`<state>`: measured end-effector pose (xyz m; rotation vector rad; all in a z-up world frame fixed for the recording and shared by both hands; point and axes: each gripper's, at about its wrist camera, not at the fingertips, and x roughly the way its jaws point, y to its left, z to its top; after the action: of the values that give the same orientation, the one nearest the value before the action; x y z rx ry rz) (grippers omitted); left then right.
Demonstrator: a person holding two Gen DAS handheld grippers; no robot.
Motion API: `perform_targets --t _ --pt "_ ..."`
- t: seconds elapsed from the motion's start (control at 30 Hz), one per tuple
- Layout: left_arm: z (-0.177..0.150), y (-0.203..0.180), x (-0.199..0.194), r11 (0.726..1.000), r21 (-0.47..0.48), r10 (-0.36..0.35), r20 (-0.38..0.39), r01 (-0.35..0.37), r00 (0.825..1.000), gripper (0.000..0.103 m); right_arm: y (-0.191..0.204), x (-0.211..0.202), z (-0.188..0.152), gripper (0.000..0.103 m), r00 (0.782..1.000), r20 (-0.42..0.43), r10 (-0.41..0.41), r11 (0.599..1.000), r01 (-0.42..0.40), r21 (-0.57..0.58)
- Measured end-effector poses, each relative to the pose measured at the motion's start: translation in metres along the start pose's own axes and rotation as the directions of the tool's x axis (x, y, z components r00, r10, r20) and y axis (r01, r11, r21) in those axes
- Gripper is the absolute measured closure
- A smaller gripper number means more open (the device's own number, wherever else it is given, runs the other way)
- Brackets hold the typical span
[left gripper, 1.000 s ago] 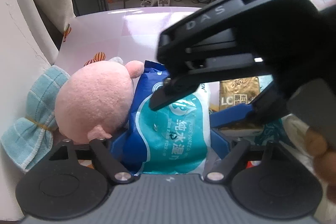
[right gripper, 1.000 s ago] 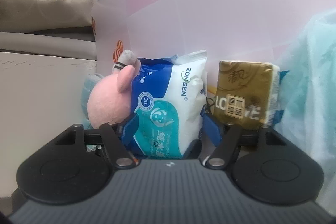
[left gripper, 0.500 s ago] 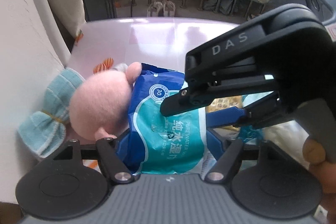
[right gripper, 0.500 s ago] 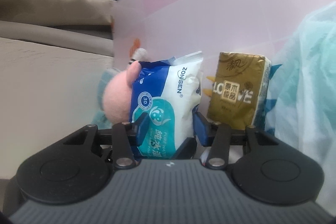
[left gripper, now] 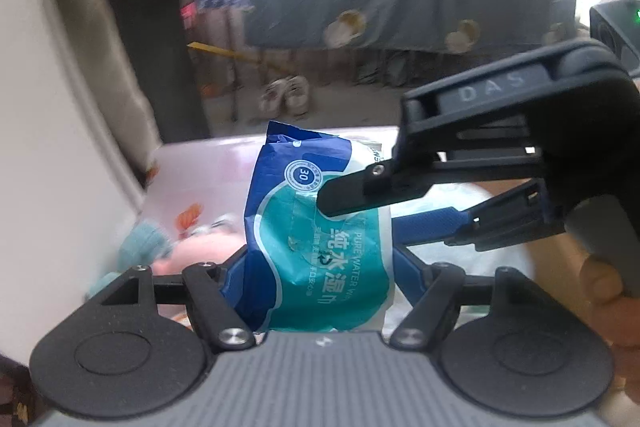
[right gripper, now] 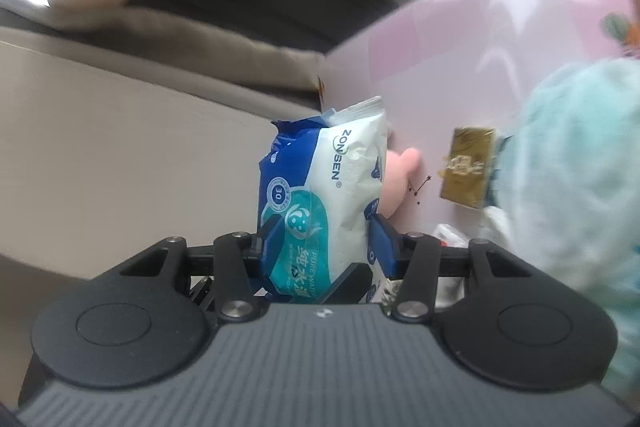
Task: Organize soft objects
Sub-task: 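Carry the blue wet-wipe pack into the box and open the right gripper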
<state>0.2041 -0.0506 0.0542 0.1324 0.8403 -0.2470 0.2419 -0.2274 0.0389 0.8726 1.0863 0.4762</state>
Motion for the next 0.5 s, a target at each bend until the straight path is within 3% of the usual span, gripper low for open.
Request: perform_targets --t 0.17,0.33,0.5 --pt "0.015 -0.073 -0.017 0.993 0.083 -0.089 0.026 0.086 0.996 0.029 -0.027 -0.091 -0.009 0.055 0.993 0.114 0.018 0.999 -0.021 0.029" --pt "0.022 -0.153 -0.009 0.972 0.169 -0.168 -0.004 0.166 0.986 0.029 -0.078 -0.171 -0.016 0.053 0.979 0.203 -0.019 0.996 0.0 0.094" --pt "0.016 -0.227 0.008 0.942 0.255 -0.215 -0.046 0.22 0.976 0.029 -0.138 -0.214 -0.017 0.049 0.967 0.238 -0.088 0.983 0.045 0.177"
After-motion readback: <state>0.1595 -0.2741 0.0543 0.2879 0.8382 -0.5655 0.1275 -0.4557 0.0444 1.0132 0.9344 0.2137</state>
